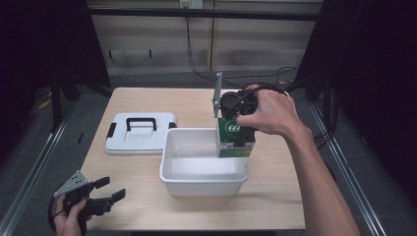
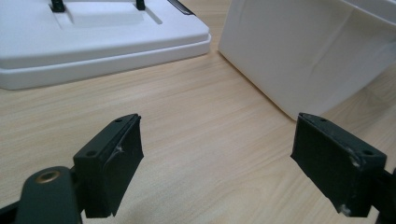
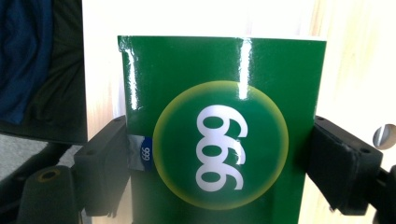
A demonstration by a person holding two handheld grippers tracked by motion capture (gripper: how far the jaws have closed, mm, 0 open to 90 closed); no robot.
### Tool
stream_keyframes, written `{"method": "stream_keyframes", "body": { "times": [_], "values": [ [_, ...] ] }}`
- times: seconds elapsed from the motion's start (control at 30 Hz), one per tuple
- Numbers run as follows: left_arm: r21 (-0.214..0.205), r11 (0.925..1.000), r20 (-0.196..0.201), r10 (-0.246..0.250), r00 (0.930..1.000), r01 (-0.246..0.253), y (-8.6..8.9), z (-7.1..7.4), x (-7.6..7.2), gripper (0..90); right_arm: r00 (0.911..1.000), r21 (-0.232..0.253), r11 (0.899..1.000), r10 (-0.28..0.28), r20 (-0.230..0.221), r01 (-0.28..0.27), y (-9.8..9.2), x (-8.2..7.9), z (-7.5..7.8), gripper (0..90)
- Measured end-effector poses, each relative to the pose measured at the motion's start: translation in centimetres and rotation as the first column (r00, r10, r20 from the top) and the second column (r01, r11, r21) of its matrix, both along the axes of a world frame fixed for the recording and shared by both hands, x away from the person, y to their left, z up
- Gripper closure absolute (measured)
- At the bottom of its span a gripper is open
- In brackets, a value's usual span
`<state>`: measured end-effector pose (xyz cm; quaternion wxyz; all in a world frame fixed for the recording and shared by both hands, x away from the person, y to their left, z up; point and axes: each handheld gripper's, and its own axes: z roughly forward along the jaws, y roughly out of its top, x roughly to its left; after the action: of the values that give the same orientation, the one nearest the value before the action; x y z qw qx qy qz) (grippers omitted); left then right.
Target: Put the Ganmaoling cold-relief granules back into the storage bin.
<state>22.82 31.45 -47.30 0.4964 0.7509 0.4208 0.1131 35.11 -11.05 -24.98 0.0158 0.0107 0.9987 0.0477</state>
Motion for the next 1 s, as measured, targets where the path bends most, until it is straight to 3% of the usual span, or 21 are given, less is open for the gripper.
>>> {"method": "stream_keyframes", "body": {
  "times": [0.23,0.53,0.83,1.0],
  "values": [
    [-0.003,1.0,-0.002,0.002,1.0,-0.002,0.0,0.0,0.0,15.9,1.0,0.002,1.0,0.007,-0.005,-0.007,1.9,0.4,-0.3,15.8],
    [-0.005,1.0,-0.001,0.001,1.0,-0.001,0.0,0.0,0.0,15.8,0.9996,-0.033,0.999,0.02,-0.021,-0.021,4.0,1.1,-2.5,15.7],
    [-0.009,1.0,0.0,0.0,1.0,0.0,0.0,0.0,-0.1,15.8,0.9994,-0.07,0.997,0.025,-0.023,-0.026,4.8,1.2,-4.2,15.6],
    [-0.007,1.0,-0.002,0.001,1.0,-0.001,0.0,0.0,0.0,15.8,0.9992,-0.063,0.998,-0.003,-0.039,0.001,4.2,1.4,-5.5,15.6]
  ]
}}
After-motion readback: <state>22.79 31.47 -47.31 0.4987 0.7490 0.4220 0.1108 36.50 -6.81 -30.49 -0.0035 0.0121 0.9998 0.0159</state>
